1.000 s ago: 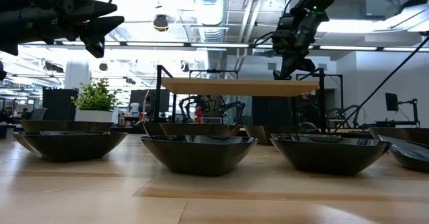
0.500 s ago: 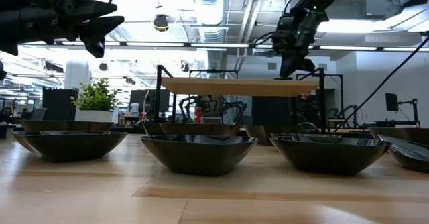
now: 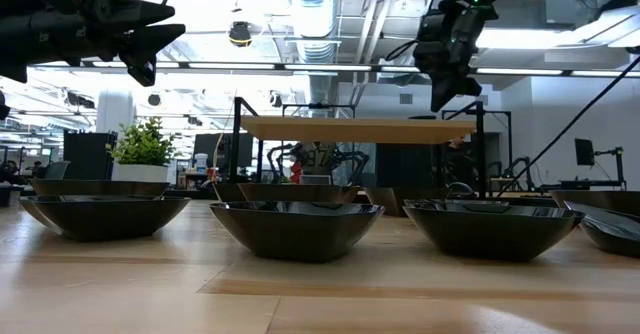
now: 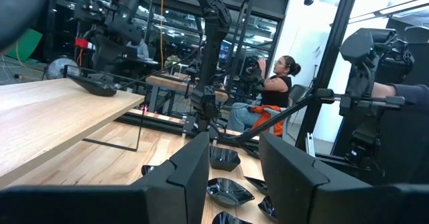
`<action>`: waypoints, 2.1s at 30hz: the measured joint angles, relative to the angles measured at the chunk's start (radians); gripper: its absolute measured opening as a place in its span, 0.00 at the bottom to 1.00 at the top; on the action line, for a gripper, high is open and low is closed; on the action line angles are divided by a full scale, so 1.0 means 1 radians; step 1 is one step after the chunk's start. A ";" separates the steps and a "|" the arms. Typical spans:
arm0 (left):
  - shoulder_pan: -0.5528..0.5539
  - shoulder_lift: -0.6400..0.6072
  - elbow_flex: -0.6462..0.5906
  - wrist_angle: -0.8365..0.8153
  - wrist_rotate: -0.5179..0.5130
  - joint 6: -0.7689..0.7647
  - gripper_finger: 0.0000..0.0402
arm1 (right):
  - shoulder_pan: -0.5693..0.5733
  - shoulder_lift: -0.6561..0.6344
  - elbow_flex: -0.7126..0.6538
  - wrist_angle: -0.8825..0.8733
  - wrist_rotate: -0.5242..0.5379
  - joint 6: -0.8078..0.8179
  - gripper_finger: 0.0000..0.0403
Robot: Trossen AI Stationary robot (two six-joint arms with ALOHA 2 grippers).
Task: Pick & Place Mini shaped plates
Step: Stack the drop shaped plate on top of the other drop shaped plate on the shelf
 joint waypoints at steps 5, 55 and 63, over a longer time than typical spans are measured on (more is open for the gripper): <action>0.000 0.000 0.000 0.000 0.000 0.000 0.33 | 0.046 0.000 0.000 -0.017 0.036 -0.001 0.00; 0.000 0.000 0.000 -0.001 0.000 -0.026 0.33 | 1.839 -0.645 -0.917 0.312 0.030 2.384 0.00; 0.000 0.000 0.000 -0.001 0.000 -0.026 0.33 | 1.857 -0.588 -0.916 0.309 0.047 2.375 0.09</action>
